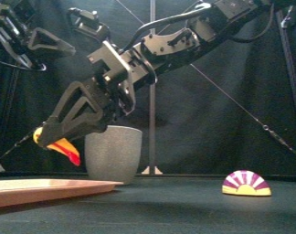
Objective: Pick the shrimp then place it on the pink plate
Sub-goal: Drop shrimp on the pink plate and return to neutral
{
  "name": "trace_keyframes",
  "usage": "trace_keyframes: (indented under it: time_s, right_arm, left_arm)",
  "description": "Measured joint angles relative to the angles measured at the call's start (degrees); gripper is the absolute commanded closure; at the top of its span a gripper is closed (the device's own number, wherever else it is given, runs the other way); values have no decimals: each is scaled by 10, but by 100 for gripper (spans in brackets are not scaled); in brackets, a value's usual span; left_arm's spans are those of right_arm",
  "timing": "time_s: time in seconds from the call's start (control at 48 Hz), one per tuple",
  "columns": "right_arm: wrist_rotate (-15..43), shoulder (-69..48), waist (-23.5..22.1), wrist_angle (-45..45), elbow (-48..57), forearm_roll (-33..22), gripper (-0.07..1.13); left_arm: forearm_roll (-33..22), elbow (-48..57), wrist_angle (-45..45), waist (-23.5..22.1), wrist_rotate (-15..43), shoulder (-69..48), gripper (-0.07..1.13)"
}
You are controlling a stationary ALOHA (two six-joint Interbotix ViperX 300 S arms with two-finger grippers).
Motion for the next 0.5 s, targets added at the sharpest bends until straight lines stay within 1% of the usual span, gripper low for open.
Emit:
trace_keyframes:
  time_s: [0.104,0.354,0.417,0.5]
  right_arm:
    - [0,12,-1,0,-3,4,41]
    - [0,20,-2,1,-4,9,19]
    - [0,20,-1,1,-5,10,16]
    - [0,20,0,1,-9,9,16]
  left_arm:
    - [1,0,-1,1,1,0,104]
    - [1,1,-1,4,1,0,104]
    - [1,2,-1,5,1,0,104]
    - [0,4,-1,6,1,0,104]
